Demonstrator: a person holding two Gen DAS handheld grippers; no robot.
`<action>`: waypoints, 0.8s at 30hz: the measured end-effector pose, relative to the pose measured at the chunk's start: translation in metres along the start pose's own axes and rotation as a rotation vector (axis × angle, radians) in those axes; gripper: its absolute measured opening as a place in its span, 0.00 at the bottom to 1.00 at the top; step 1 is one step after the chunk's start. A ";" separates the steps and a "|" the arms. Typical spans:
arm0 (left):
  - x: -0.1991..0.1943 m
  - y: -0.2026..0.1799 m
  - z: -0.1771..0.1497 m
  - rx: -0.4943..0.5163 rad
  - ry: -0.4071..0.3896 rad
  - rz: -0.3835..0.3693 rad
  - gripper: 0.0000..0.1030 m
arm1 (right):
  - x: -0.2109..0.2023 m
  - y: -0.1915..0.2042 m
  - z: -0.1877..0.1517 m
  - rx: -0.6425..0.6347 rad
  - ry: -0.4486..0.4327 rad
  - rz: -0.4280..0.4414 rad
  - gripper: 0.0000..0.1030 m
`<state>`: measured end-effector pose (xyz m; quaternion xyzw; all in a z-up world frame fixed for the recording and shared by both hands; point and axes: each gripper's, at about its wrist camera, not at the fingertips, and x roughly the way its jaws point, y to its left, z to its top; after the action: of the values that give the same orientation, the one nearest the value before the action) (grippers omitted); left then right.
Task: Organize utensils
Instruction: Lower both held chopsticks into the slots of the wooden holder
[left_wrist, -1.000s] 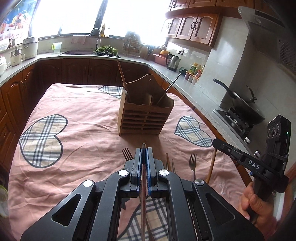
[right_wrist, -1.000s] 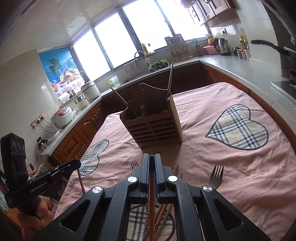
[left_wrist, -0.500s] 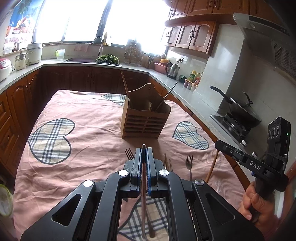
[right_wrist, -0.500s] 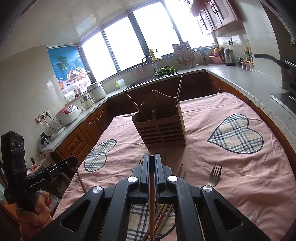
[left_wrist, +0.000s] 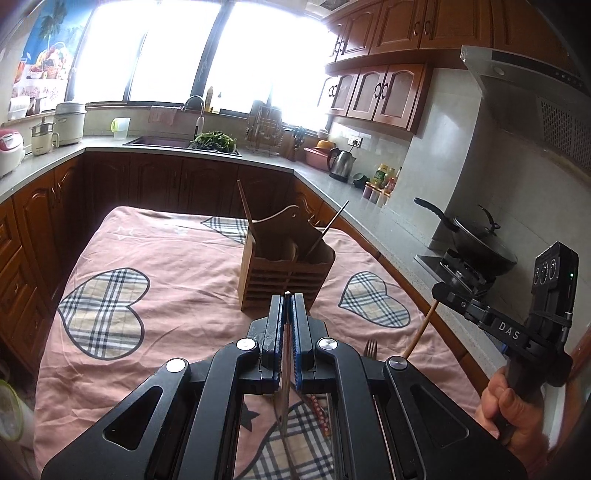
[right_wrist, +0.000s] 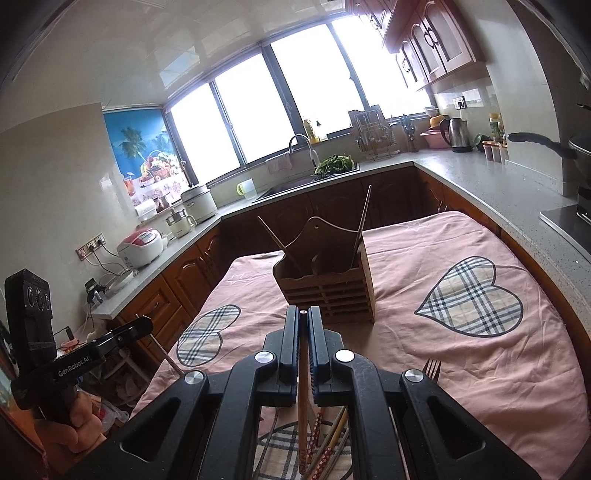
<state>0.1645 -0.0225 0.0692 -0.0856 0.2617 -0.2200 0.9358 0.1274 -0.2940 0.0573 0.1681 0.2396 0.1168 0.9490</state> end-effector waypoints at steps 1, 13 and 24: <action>0.002 0.000 0.004 0.000 -0.004 0.001 0.03 | 0.001 0.000 0.003 0.000 -0.008 0.000 0.04; 0.027 -0.008 0.055 0.025 -0.071 -0.007 0.03 | 0.018 -0.007 0.053 -0.011 -0.125 -0.024 0.04; 0.056 -0.010 0.124 0.056 -0.171 0.007 0.03 | 0.050 -0.019 0.114 -0.003 -0.239 -0.045 0.04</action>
<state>0.2688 -0.0510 0.1515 -0.0769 0.1750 -0.2160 0.9575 0.2292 -0.3263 0.1244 0.1742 0.1283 0.0751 0.9734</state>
